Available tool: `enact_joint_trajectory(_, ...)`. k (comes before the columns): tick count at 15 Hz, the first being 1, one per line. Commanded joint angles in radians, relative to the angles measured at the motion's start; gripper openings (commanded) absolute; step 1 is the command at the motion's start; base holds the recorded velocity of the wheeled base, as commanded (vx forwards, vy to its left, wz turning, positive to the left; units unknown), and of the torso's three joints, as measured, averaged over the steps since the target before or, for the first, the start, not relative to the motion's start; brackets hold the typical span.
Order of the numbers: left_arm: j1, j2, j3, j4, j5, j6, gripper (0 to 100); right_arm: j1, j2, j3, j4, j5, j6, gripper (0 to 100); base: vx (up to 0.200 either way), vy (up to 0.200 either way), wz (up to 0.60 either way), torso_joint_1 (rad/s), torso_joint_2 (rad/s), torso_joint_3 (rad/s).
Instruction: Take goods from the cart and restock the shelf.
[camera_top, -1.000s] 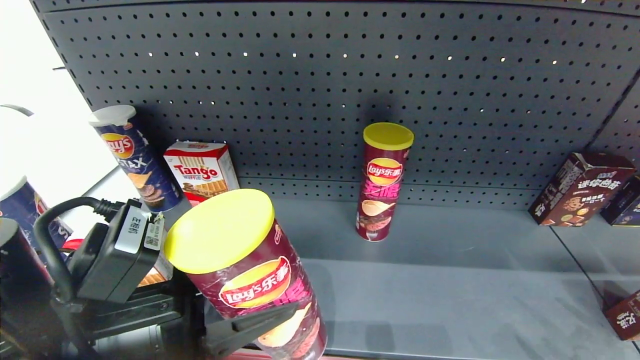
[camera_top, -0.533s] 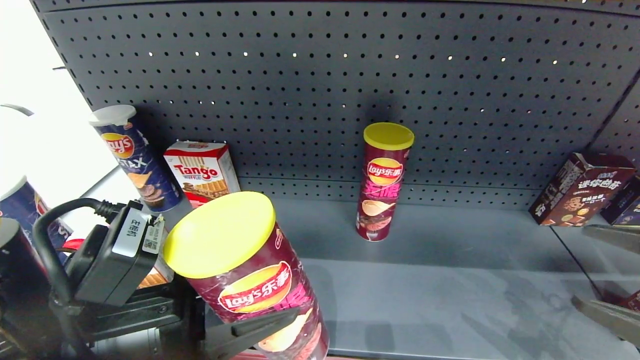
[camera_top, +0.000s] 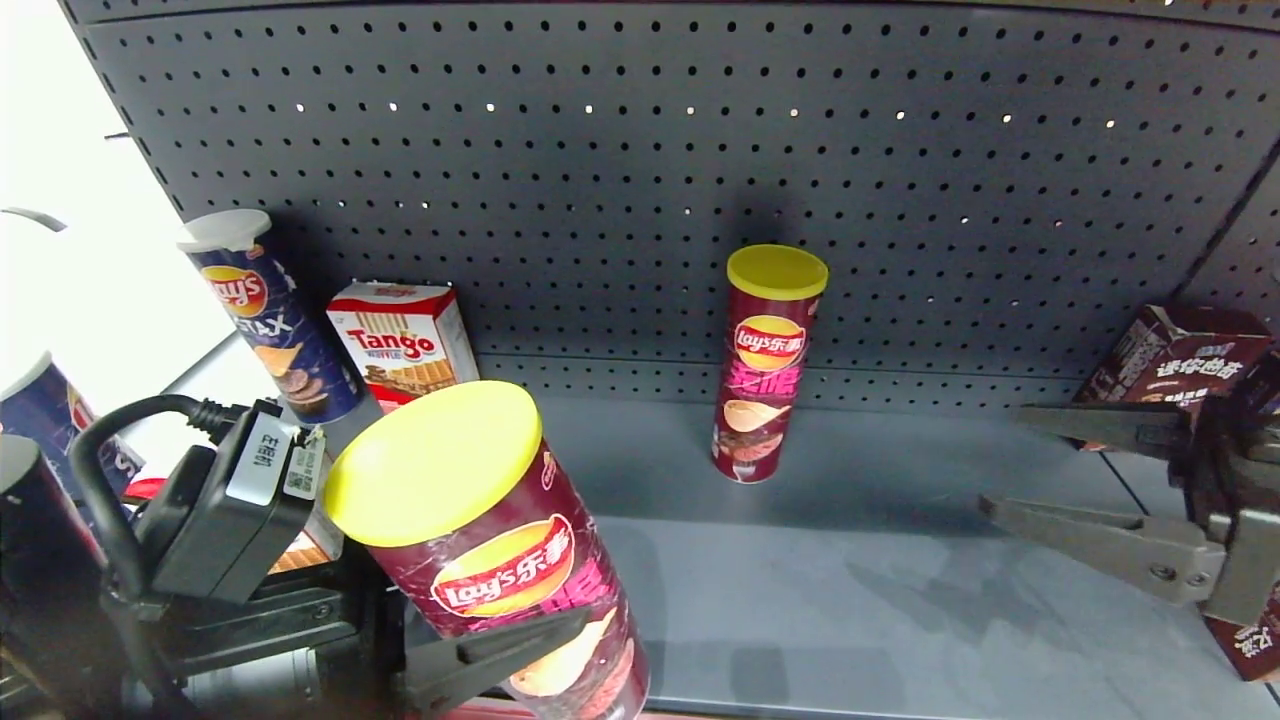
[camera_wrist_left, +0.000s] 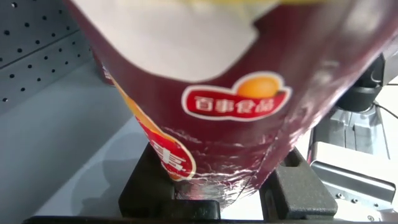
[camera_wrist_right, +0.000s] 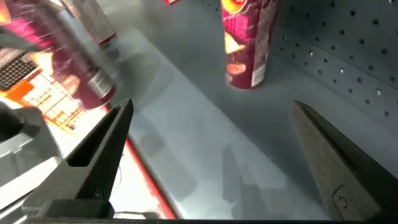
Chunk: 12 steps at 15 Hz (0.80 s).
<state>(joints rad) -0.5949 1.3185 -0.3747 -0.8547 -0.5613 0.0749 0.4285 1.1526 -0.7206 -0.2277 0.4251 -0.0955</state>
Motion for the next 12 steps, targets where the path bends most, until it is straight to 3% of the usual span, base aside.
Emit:
enact_joint_trajectory(1, 0.001, -0.001, -0.004, -0.001, 0.000, -0.006, 0, -0.004, 0.133, -0.031, -0.070, 0.001, -0.015, 100, 0.000, 0.000, 0.00, 0.000, 0.00, 0.000)
enact_joint_trajectory(2, 0.004, -0.001, -0.006, -0.001, 0.001, -0.020, 0, -0.037, 0.220, -0.023, -0.249, 0.067, -0.026, 100, 0.000, 0.000, 0.00, 0.000, 0.00, 0.000)
enact_joint_trajectory(5, 0.023, -0.002, -0.009, -0.001, 0.001, -0.021, 0, -0.123, 0.366, -0.034, -0.498, 0.331, -0.035, 100, 0.000, 0.000, 0.00, 0.000, 0.00, 0.000)
enact_joint_trajectory(8, 0.024, -0.002, -0.003, -0.001, 0.003, -0.021, 0, -0.126, 0.460, -0.083, -0.579, 0.457, -0.035, 100, 0.000, 0.000, 0.00, 0.000, 0.00, 0.000)
enact_joint_trajectory(12, 0.044, -0.002, -0.003, -0.001, 0.001, -0.021, 0, -0.134, 0.535, -0.158, -0.613, 0.523, -0.035, 100, 0.000, 0.000, 0.00, 0.000, 0.00, 0.000)
